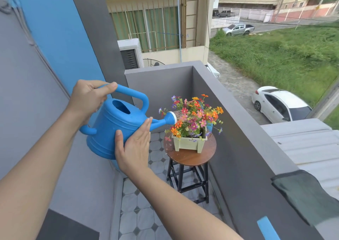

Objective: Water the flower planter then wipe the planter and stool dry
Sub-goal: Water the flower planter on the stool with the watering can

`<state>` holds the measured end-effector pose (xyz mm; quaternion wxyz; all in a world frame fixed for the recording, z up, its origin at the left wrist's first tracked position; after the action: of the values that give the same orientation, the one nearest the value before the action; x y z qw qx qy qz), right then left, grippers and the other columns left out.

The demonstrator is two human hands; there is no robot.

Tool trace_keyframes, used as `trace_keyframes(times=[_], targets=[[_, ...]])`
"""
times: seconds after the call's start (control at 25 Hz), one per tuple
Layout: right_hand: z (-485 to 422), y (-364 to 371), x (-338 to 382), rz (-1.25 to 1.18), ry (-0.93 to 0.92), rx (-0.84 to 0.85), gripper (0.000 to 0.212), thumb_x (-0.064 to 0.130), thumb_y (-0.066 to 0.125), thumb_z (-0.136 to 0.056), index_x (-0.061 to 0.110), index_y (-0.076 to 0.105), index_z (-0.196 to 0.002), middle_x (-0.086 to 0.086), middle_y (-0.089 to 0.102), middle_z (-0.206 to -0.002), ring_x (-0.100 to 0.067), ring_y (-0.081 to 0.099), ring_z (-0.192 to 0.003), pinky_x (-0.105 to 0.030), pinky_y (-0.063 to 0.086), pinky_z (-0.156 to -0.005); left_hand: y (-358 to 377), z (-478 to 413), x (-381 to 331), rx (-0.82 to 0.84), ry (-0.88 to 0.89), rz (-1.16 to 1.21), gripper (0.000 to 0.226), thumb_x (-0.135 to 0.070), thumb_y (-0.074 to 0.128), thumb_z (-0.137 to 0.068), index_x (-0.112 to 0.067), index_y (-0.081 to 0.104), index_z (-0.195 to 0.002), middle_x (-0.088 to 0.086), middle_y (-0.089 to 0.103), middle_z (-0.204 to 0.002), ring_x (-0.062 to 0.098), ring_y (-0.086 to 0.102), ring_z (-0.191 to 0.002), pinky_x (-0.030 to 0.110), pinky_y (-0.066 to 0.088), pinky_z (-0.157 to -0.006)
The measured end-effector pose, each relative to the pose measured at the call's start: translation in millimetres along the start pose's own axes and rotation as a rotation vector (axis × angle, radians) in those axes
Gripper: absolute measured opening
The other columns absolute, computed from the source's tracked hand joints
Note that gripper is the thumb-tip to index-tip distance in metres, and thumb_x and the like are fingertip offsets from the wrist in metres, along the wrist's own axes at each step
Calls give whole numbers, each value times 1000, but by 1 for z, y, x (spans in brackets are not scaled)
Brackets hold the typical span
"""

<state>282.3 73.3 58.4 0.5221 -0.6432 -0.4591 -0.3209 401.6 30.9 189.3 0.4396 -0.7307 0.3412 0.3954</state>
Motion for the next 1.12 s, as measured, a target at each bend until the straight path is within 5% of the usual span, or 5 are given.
trace_keyframes(times=[0.28,0.6,0.88,1.12], targets=[[10,-13,-5,-2,53,-75,86,54,26,-92,10,-30,-140,-11,-23,-158,-20,-16,-147,-22,-14,-113,21,0,-7,90,27,-5,15,-29,66,-84,-17,71,-77,-11,29,-38,9,23,-38,16,21,-36],[-31,-5,9,-21,80,-100,85,49,35,-96,5,-17,-147,-11,-14,-160,-20,-10,-148,-29,-6,-118,7,-38,2,30,17,40,23,-39,67,-78,-20,65,-64,-10,29,-38,11,23,-38,17,18,-37],[-22,43,21,-167,205,-105,86,44,37,-98,6,-23,-145,-8,-23,-158,-16,-18,-146,-28,-8,-118,-1,-57,6,220,19,-25,15,-30,69,-81,-19,71,-72,-11,27,-37,9,20,-35,14,17,-34],[-24,34,15,-135,238,-271,87,48,32,-92,6,-21,-146,-9,-19,-159,-16,-14,-146,-21,-11,-112,14,-59,7,294,42,52,23,-32,68,-81,-11,71,-75,-10,27,-39,12,20,-38,18,17,-38]])
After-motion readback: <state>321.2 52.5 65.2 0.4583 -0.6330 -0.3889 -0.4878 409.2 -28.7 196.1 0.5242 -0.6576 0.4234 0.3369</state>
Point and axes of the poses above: each hand's wrist, its own z-axis away from the middle knuckle, its own y-axis out of the palm, x = y × z, the point moved 8 cm from there along -z, towards the middle knuckle
